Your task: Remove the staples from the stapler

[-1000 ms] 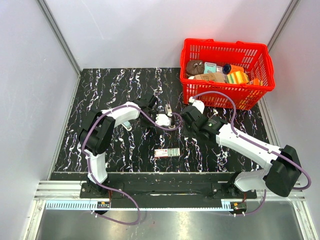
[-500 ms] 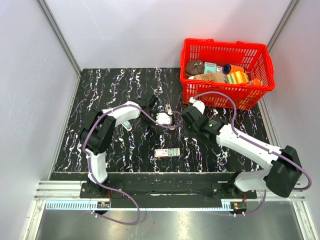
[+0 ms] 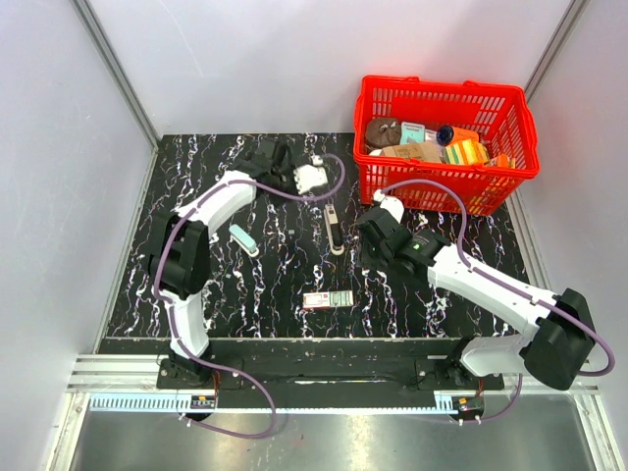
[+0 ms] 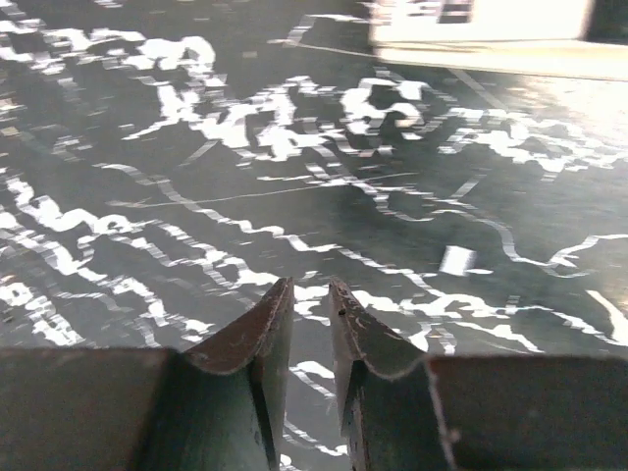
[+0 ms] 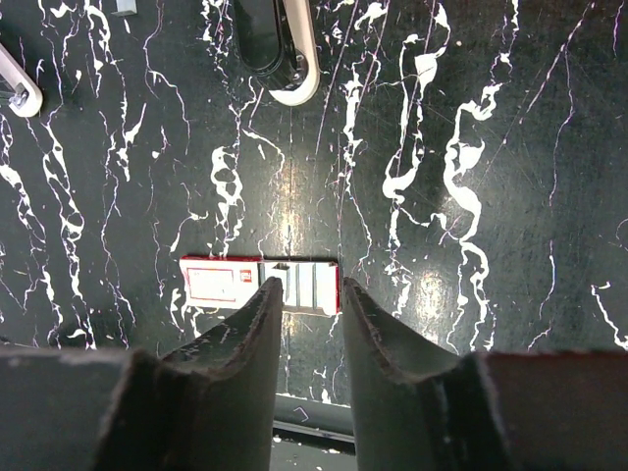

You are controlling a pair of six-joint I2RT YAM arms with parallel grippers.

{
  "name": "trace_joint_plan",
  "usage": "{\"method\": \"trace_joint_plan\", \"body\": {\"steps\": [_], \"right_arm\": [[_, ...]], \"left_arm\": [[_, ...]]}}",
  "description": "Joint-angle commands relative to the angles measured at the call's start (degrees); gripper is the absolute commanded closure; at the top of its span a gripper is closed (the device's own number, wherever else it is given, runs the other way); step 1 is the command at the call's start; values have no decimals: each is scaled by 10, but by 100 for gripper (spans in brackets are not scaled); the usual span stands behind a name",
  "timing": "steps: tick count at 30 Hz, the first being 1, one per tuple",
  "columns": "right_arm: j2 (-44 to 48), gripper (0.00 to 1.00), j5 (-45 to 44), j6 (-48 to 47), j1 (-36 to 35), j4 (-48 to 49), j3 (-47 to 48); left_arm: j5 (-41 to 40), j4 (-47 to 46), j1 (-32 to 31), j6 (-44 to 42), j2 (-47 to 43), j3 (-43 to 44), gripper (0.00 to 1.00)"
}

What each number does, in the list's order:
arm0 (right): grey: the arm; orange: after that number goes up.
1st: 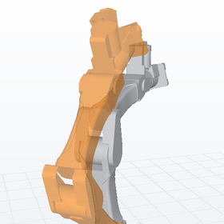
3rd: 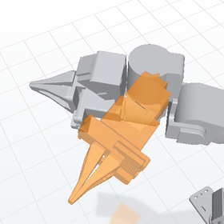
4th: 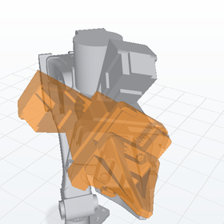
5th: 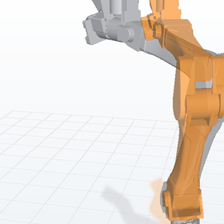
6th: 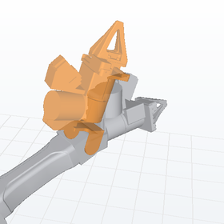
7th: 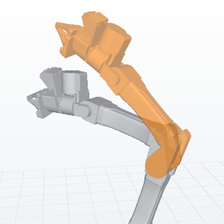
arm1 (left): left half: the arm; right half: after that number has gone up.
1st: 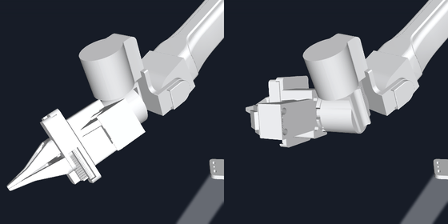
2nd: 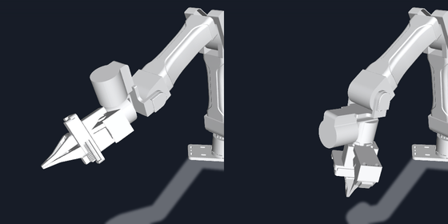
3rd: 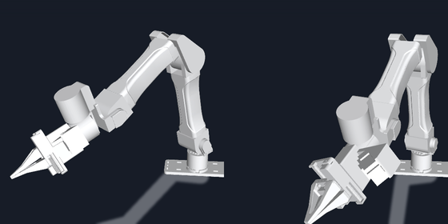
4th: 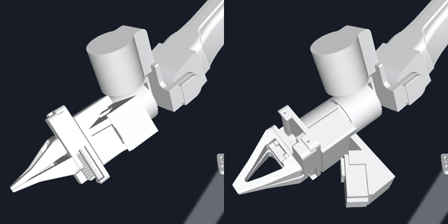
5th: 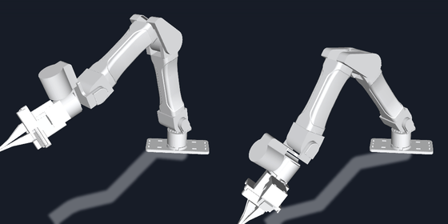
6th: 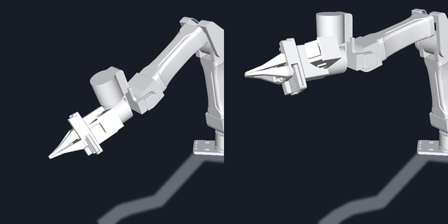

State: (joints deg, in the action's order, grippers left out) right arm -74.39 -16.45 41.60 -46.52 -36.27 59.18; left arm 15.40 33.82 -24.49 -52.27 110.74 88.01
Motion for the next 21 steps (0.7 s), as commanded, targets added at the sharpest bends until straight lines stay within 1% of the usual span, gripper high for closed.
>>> {"method": "trace_joint_plan", "body": {"steps": [1,5,9,13,17,21], "right_arm": [[14,62,-10,-6,6,17,-5],[6,61,-9,-8,6,30,-6],[6,60,-9,-11,6,35,-8],[11,60,-10,-13,6,38,-10],[18,60,-11,-14,7,38,-14],[20,60,-10,-16,9,37,-15]], "left_arm": [[25,-10,23,12,4,30,73],[19,-30,23,16,32,16,72],[13,-55,20,43,63,18,72],[-13,-75,13,62,92,23,72],[-23,-86,5,60,91,-9,72],[-33,-90,-9,44,70,-61,73]]}}
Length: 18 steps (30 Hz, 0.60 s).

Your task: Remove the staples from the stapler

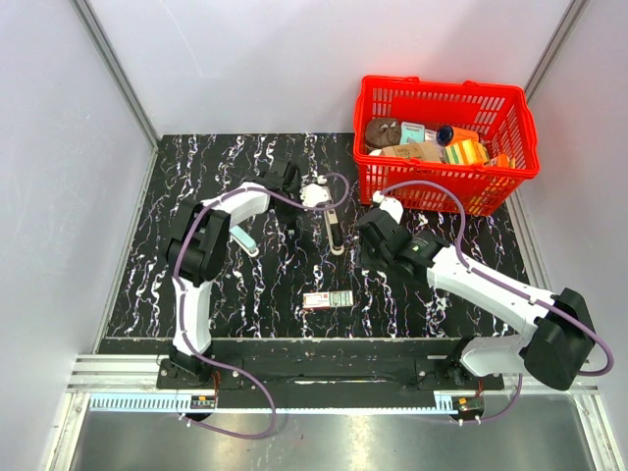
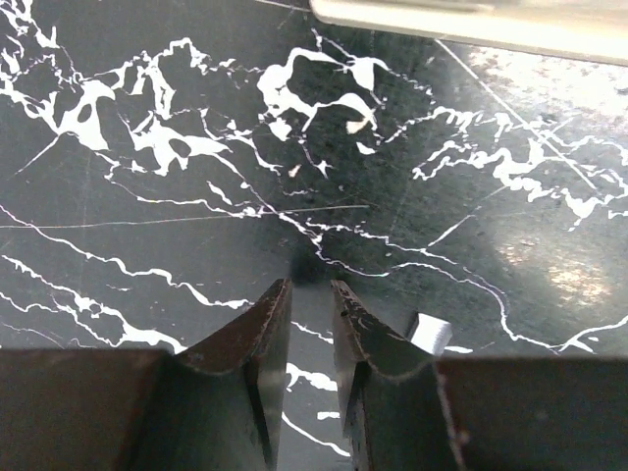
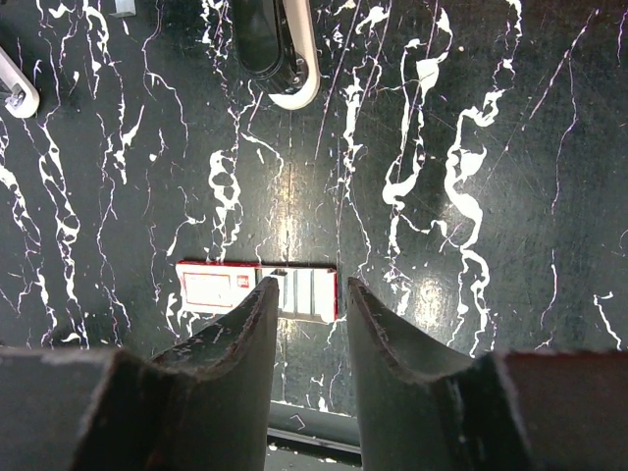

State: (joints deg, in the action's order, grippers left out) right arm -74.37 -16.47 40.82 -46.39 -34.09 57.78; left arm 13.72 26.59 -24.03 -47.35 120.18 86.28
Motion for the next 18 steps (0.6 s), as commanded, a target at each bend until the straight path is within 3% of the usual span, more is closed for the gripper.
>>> {"method": "trace_joint_plan", "body": {"steps": [1,10,18], "right_arm": [[19,60,-8,-8,9,15,-1],[27,60,-8,-7,10,10,-4],[42,60,-8,-2,10,2,-10]], "left_arm": [[-19,-22,-17,-8,-32,-58,73],[-33,-26,-58,-17,-110,-176,73],[-14,21,-70,5,-145,-217,73]]}}
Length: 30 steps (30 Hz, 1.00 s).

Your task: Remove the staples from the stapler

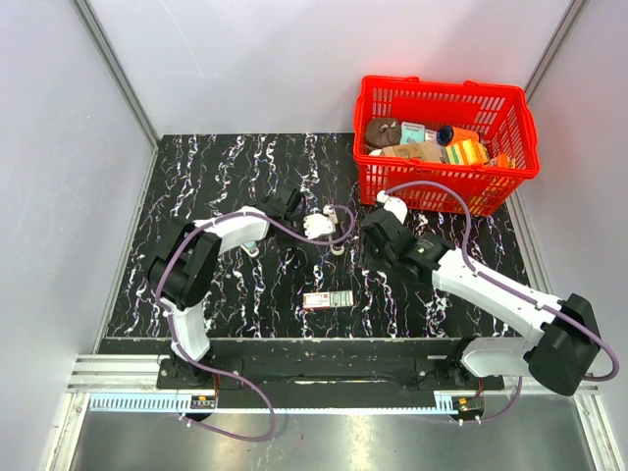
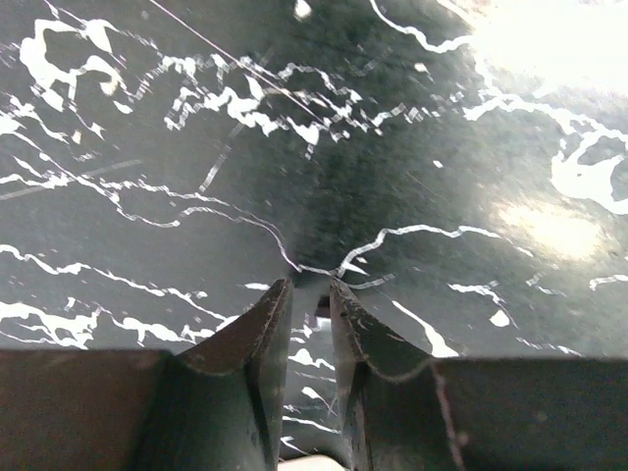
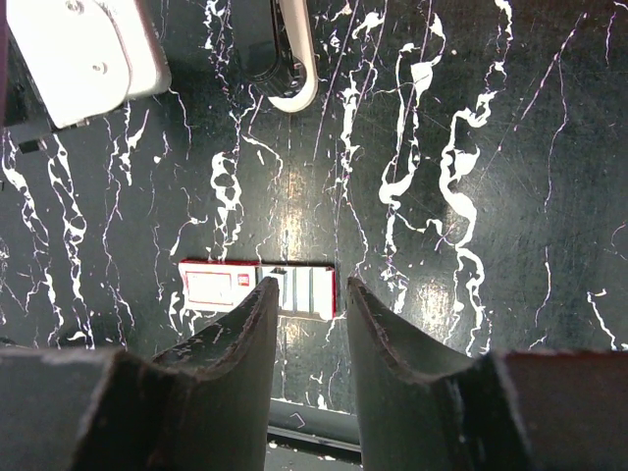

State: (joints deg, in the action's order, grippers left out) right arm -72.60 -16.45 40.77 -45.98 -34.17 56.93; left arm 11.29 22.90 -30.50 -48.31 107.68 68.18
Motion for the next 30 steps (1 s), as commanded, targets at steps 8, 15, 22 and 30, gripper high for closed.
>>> {"method": "trace_joint_plan", "body": {"steps": [8,15,22,30], "right_arm": [[22,60,-10,0,5,3,-4],[28,60,-17,0,5,-2,-7],[30,60,-18,-7,5,-1,-13],[26,58,-12,-12,5,10,-15]], "left_arm": [[18,75,-15,19,-51,-17,72],[6,94,-7,24,-62,41,68],[12,101,20,98,-65,39,52],[6,104,20,160,-48,49,46]]}}
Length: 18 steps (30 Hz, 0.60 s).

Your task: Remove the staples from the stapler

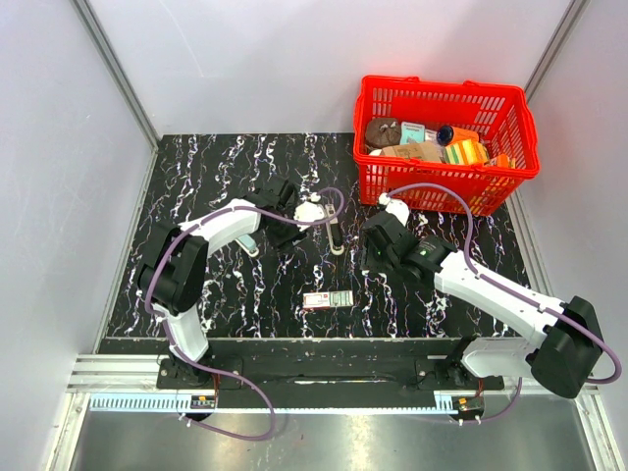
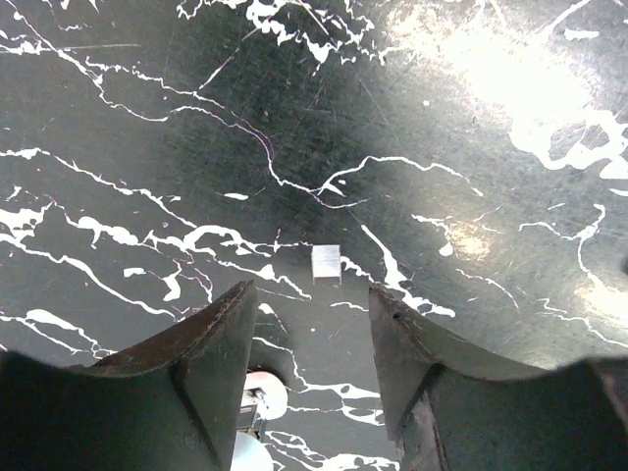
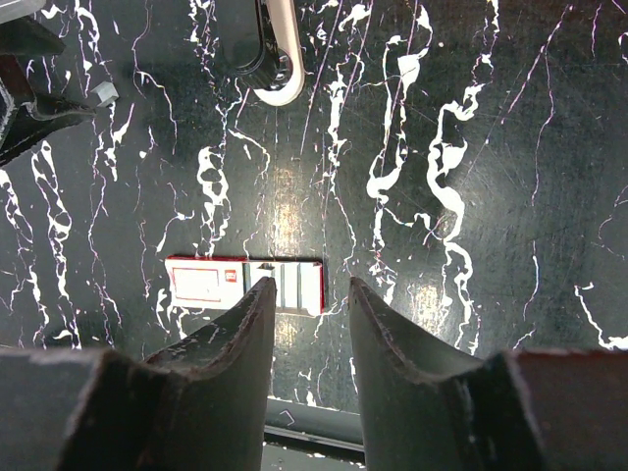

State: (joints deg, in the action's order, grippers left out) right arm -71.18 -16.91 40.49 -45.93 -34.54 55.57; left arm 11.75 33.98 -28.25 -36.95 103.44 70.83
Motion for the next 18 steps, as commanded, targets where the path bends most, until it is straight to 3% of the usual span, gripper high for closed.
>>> {"method": "trace_joint_plan", "body": {"steps": [1,4,5,8,13,18], "right_arm": [[11,58,-8,-9,5,16,-1],[10,58,-6,-10,5,16,0],[10,58,-6,-10,5,15,0],[13,58,-8,-11,5,15,-1],[10,58,-5,-11,5,15,3],[11,58,-8,-11,6,16,4]], "left_arm": [[-1,-9,-2,52,0,26,45],[-4,-7,-2,71,16,43,44],[-3,-3,-3,74,21,48,37],[-15,-2,-2,86,37,55,34],[-11,1,-3,79,55,57,34],[5,22,-3,58,63,58,42]]}}
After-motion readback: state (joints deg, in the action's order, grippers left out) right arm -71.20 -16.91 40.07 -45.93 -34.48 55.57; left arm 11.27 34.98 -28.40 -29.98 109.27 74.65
